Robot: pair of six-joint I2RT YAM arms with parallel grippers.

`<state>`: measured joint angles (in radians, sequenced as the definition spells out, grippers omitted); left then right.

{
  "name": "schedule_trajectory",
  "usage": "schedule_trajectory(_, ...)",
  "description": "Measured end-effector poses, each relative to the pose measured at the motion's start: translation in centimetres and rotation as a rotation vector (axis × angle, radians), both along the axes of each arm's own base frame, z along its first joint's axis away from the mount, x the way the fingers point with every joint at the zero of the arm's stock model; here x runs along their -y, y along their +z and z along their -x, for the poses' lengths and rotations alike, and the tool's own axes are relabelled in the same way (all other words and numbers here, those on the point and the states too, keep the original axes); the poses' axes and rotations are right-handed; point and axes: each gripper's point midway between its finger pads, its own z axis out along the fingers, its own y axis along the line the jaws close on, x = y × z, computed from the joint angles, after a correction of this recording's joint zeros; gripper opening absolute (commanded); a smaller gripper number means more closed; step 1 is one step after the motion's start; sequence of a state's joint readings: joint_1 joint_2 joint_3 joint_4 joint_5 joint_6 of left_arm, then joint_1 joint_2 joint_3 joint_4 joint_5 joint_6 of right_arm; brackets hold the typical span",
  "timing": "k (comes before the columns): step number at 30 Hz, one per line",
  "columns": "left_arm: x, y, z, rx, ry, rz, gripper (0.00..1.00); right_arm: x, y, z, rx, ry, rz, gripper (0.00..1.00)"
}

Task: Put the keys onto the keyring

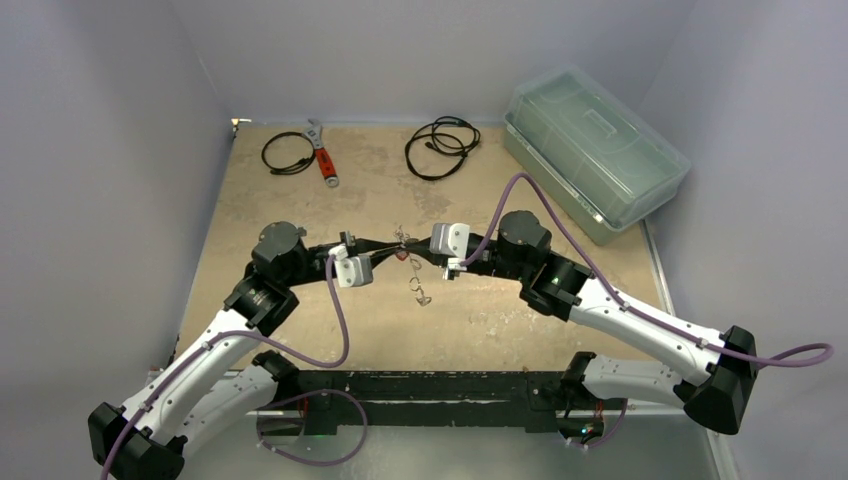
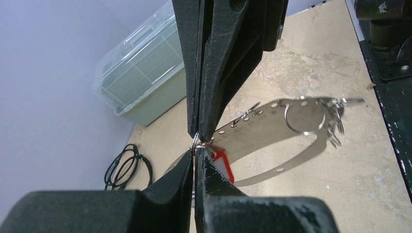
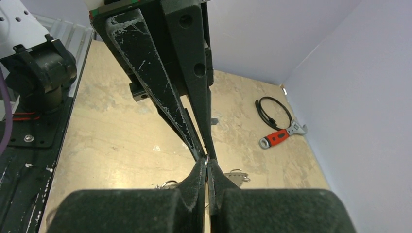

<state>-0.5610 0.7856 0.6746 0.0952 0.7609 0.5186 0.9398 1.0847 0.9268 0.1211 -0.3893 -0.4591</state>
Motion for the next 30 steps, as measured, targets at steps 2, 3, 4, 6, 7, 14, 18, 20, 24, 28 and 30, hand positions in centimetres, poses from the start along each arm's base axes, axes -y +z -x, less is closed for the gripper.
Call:
schedule_trajectory(2,0.0,-0.1,0.0,-0.003,0.001,-0.002,0.0,0.0,-0.1,0.1,-0.003,0.007,0.003,0.0)
schedule_trajectory(3,0.0,-0.1,0.0,-0.005,0.001,-0.004,0.0,0.0,-0.2,0.2,-0.005,0.011,0.006,0.0)
schedule_trajectory(4,0.0,-0.2,0.0,-0.007,0.001,-0.005,0.0,0.0,-0.3,0.2,-0.007,0.014,0.008,0.0)
schedule_trajectory(6,0.0,-0.3,0.0,-0.011,0.0,-0.009,0.0,0.0,-0.4,0.2,-0.011,0.015,0.013,0.0)
schedule_trajectory(7,0.0,-0.4,0.0,-0.014,0.0,-0.01,0.0,0.0,-0.5,0.2,-0.012,0.015,0.015,0.0)
schedule_trajectory(14,0.1,-1.1,-0.3,-0.028,0.005,-0.029,0.0,0.3,-0.9,-0.2,-0.024,-0.017,0.03,0.32)
schedule_trajectory(18,0.0,-2.3,-0.7,-0.067,0.02,-0.059,0.0,0.7,-0.5,-1.3,-0.012,-0.079,0.028,0.46)
schedule_trajectory(20,0.0,-3.1,-1.0,-0.09,0.032,-0.077,0.0,0.9,-0.2,-1.7,-0.008,-0.104,0.035,0.49)
schedule_trajectory(24,-0.1,-4.0,-1.5,-0.123,0.056,-0.106,0.0,1.5,0.7,-2.2,-0.002,-0.145,0.053,0.5)
schedule_trajectory(28,-0.2,-4.3,-1.8,-0.137,0.068,-0.117,0.0,1.7,0.9,-2.8,0.0,-0.171,0.096,0.48)
schedule_trajectory(30,-0.2,-4.4,-1.9,-0.14,0.073,-0.12,0.0,1.5,0.5,-3.2,-0.006,-0.177,0.129,0.45)
